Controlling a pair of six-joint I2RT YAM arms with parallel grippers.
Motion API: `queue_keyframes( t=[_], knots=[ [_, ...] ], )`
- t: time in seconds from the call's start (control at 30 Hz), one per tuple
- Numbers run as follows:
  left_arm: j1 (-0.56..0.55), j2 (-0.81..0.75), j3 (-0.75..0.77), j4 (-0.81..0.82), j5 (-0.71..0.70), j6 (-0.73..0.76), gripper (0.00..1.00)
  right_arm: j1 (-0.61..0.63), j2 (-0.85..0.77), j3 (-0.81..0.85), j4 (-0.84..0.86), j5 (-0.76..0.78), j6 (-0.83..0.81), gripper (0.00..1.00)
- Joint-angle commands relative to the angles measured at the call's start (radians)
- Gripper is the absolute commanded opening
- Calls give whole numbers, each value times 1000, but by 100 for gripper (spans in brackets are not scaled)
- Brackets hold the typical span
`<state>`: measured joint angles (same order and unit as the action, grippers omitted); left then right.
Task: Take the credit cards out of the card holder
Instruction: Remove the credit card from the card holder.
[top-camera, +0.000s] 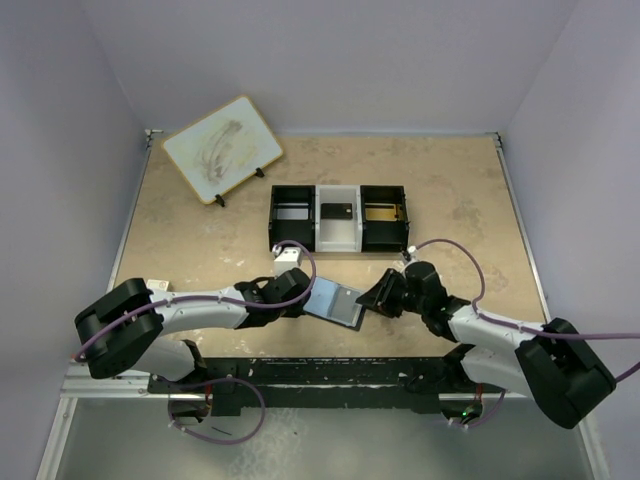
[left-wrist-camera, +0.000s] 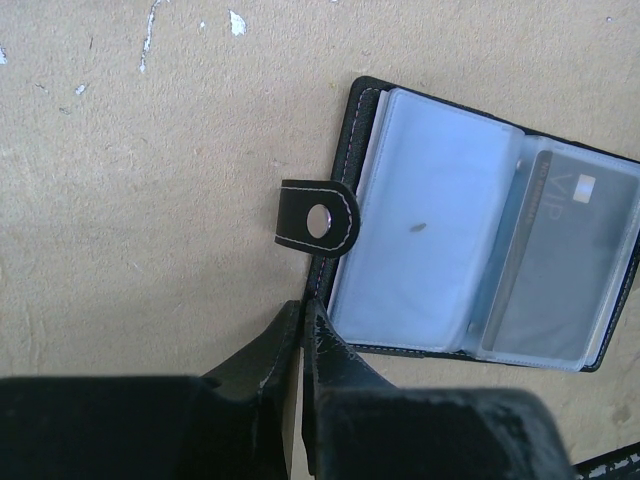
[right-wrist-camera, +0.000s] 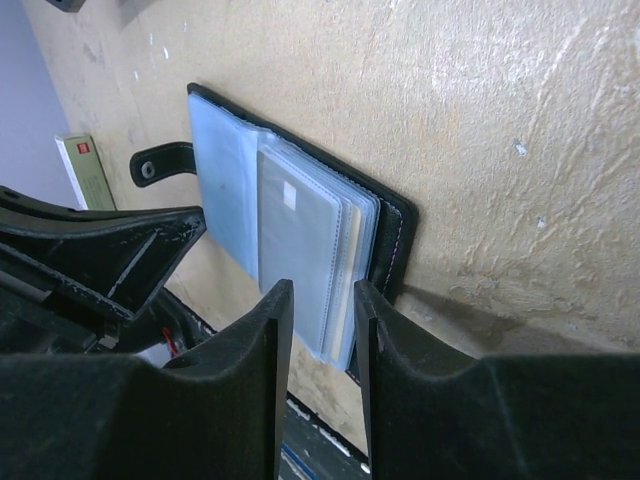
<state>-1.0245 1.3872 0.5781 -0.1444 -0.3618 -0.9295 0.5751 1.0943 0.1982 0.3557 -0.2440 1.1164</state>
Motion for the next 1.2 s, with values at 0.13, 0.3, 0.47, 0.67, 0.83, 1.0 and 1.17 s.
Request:
queue_keyframes(
  t=[0.13,0.3,0.47,0.67,0.83,1.0,1.17],
  knots=[
    [-11,-17,35,-9,-12,-9,0,0,37,42,74,-41,-21,31],
    [-13,-36,37,-16,-18,-8,0,1,-10,46,53,-25,-29,34],
    [-13,-53,39,-18,-20,-9,0,0,25,63,78,-70,-53,34],
    [-12,-43,49,-22,-17,-2,0,1,99,56,77,-51,-28,33],
    [-13,-40,47,-32,-22,-2,3,1,132,33,114,-54,-21,33],
    [-13,-83,46,-43,-50,-19,31,0,175,32,139,-63,-14,32],
    [-14,-137,42,-20,-73,-16,47,0,173,14,155,-62,13,32]
  ],
)
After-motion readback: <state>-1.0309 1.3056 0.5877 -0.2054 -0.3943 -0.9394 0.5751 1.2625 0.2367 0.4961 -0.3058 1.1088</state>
